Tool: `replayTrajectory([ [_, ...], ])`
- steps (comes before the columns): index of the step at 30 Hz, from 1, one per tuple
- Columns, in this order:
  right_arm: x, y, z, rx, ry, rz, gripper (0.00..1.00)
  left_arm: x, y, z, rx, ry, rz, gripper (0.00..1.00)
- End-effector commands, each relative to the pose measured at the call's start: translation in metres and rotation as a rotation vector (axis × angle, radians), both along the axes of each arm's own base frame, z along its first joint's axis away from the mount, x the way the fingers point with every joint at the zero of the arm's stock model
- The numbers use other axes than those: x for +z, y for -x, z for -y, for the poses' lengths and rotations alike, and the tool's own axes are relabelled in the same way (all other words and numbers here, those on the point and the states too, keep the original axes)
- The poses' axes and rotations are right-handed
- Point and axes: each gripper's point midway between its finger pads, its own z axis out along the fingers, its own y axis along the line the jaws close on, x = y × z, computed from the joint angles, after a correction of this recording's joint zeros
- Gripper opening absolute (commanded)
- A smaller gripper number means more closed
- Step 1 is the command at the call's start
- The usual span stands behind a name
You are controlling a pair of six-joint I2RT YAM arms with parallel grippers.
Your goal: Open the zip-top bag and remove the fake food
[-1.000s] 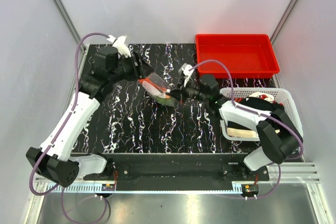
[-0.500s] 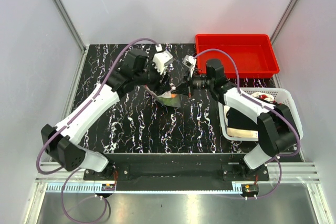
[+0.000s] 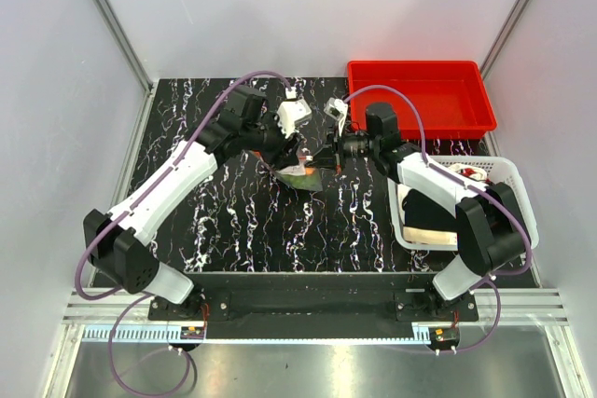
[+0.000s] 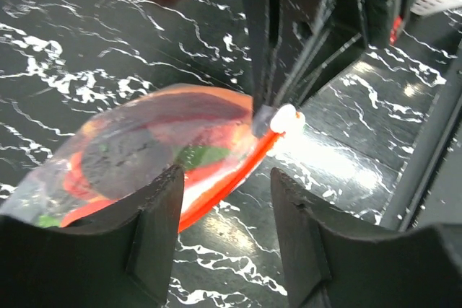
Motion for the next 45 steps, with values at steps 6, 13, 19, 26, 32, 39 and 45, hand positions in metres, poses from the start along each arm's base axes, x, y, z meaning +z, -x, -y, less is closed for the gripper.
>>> replayTrajectory([
  [6,0.027,-0.005,-0.003,0.017,-0.048,0.046,0.01,-0.008,0.000,0.011,-0.062,0.011,-0.069,0.40],
  [13,0.024,-0.008,-0.001,-0.043,-0.070,0.049,0.31,0.002,-0.010,0.009,-0.020,0.028,-0.056,0.03],
  [19,0.018,-0.002,-0.002,-0.039,-0.112,0.024,0.40,0.013,-0.013,0.006,-0.004,0.046,-0.039,0.00],
  [26,0.026,0.002,-0.010,-0.025,-0.163,0.007,0.41,0.013,-0.009,0.006,-0.004,0.058,-0.046,0.00],
  [32,0.023,0.000,-0.019,-0.027,-0.161,-0.023,0.00,0.037,-0.004,0.010,-0.002,0.130,-0.052,0.27],
  [39,0.023,0.002,-0.018,-0.024,-0.158,-0.023,0.00,0.057,0.004,0.008,-0.053,0.214,-0.046,0.42],
  [45,0.027,0.002,-0.020,-0.005,-0.166,-0.040,0.00,0.053,0.013,0.011,-0.104,0.230,-0.060,0.38],
])
